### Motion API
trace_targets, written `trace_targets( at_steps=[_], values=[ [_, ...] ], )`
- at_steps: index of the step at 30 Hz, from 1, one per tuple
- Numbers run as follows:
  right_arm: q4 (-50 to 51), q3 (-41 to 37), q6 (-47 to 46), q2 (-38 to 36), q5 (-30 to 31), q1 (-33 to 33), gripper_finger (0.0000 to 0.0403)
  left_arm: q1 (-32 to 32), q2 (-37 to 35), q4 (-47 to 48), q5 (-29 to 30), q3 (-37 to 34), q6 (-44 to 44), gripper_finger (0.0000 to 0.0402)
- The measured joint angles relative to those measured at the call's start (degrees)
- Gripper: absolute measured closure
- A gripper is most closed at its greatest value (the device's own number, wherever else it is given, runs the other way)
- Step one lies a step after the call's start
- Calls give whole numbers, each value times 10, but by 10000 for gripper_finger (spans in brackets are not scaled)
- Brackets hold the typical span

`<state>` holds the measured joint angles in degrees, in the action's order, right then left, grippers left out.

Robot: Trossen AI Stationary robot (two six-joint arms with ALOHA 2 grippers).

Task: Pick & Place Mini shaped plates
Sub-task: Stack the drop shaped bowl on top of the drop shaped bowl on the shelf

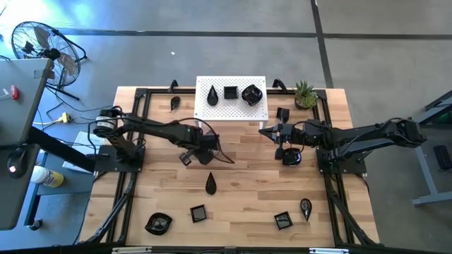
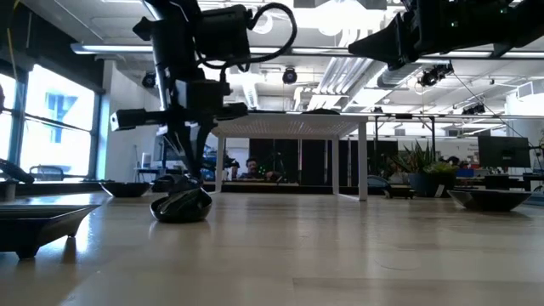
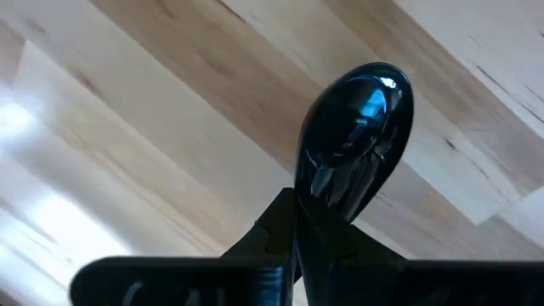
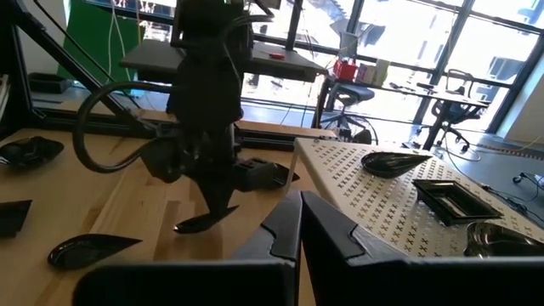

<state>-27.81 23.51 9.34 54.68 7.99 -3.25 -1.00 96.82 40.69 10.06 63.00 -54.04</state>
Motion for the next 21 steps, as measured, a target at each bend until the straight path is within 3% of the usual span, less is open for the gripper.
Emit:
trace_targets(
  at_steps=[6, 15, 18, 21],
  values=[
    [1, 0, 0, 0, 0, 0, 400, -1, 0, -21, -11, 0, -2, 391],
    [2, 0, 0, 0, 0, 0, 397, -1, 0, -46, -16, 0, 7, 334],
    [4, 0, 0, 0, 0, 0, 401, -1, 0, -48, 5, 0, 39, 321],
    [9, 0, 1, 0, 0, 0, 400, -1, -2, -15, 11, 17, 126, 319]
  ],
)
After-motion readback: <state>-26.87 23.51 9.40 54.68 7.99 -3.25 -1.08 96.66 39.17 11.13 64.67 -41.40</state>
